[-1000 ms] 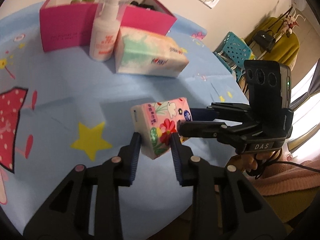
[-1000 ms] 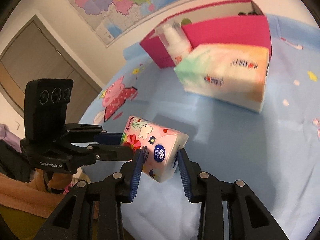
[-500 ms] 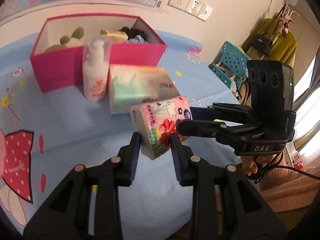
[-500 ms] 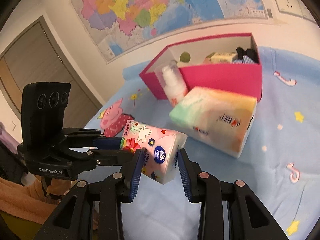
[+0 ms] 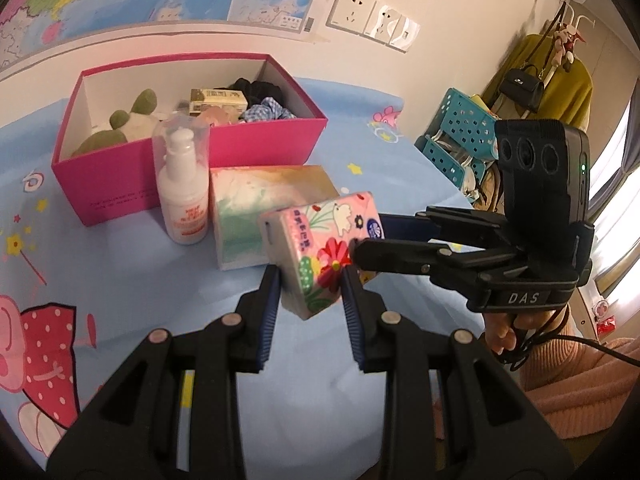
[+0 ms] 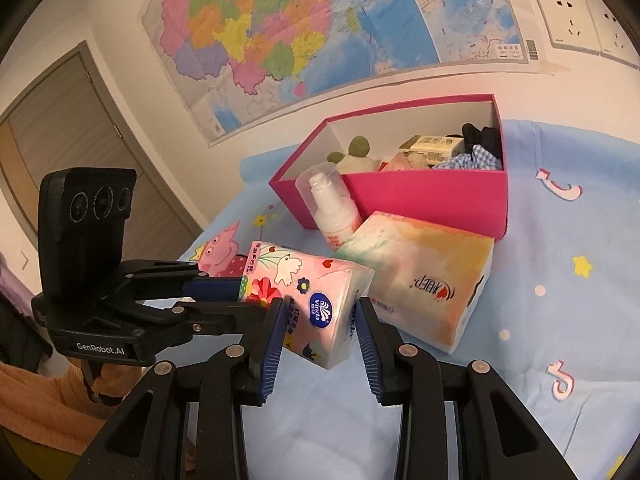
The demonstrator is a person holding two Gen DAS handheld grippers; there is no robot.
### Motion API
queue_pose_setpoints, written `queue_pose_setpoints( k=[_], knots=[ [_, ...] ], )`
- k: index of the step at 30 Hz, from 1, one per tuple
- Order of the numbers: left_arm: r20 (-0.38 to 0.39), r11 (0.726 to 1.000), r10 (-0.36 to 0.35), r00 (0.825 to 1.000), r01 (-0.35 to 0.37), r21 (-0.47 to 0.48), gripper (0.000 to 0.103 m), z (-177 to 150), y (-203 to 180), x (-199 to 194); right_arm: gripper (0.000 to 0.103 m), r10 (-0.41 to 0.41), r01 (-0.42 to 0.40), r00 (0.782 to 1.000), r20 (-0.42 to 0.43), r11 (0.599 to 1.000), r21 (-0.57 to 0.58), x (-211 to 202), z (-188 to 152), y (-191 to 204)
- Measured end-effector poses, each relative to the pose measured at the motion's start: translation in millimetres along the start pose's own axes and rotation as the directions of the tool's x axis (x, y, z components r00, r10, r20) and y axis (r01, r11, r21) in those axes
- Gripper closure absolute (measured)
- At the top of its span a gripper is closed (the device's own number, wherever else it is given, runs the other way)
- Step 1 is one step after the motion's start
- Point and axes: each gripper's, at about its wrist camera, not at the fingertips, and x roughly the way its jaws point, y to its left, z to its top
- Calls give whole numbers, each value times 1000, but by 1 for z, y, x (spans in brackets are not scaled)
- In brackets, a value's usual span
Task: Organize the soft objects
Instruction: 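Carry the floral pack into the pink box and open the right gripper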
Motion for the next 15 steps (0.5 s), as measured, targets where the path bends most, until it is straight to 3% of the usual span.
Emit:
queue_pose_setpoints(
  k=[15],
  knots=[
    [46,999,14,999,-16,40,70,38,2,-5,67,-26,28,998,61,999,-33,-6,34,-6]
  ],
)
